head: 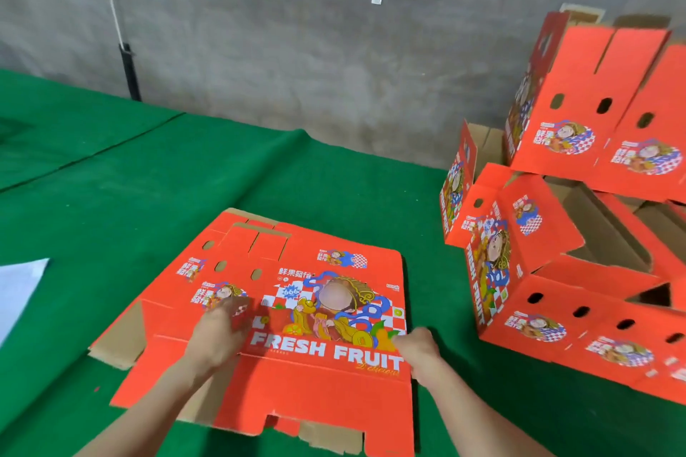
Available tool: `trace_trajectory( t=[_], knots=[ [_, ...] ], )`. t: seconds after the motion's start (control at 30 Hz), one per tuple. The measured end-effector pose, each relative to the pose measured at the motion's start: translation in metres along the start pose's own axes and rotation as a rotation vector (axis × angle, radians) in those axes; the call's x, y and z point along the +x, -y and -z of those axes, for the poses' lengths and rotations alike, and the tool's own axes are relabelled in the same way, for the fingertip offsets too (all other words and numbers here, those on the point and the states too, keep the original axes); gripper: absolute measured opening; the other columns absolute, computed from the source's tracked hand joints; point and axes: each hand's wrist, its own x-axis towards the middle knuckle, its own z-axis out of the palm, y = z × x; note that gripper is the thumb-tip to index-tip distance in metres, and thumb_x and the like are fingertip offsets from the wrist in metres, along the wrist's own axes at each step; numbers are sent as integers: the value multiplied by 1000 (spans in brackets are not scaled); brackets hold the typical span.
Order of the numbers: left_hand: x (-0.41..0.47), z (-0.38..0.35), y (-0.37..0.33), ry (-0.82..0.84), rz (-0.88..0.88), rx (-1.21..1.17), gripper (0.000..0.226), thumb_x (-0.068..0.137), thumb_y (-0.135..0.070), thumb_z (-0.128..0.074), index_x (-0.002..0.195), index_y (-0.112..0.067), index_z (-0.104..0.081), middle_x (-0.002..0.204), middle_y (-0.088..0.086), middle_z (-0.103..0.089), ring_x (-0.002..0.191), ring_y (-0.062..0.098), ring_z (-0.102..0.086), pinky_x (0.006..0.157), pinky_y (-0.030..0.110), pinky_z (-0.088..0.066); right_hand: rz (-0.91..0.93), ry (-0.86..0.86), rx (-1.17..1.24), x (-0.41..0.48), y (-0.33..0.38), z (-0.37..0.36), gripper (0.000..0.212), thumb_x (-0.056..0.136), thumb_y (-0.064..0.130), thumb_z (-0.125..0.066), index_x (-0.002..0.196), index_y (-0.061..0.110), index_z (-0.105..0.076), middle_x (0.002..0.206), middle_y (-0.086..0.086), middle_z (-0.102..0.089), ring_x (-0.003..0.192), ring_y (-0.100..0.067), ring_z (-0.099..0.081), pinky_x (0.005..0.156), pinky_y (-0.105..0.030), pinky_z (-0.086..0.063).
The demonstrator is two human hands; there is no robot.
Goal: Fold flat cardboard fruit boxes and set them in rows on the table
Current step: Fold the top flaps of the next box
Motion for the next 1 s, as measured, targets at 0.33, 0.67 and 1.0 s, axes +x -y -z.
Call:
trace_trajectory(
  t=[0.33,0.67,1.0],
  knots=[
    [-26,107,-96,-33,-543,96,38,88,-44,-59,117,-21,-65,116,-5,-67,107,13,-62,92,25,-46,106,59,252,-51,94,104,34,96,16,-56,124,-3,-55,118,-8,-62,68,-3,-52,39,-11,-39],
    [-75,138,-221,-276,-896,264,42,93,-48,-47,100,-15,-70,94,3,-70,89,25,-65,79,33,-51,-28,255,912,-74,36,181,21,98,-4,-35,84,-12,-48,57,-26,-59,30,-23,-54,27,-20,-41],
    [-124,72,-337,-114,-1267,167,12,89,-13,-60,98,-5,-61,86,8,-65,72,32,-62,62,33,-50,17,195,1087,-130,-32,243,22,100,11,-46,91,-7,-55,58,-23,-65,40,-29,-62,30,-22,-45]
  ],
)
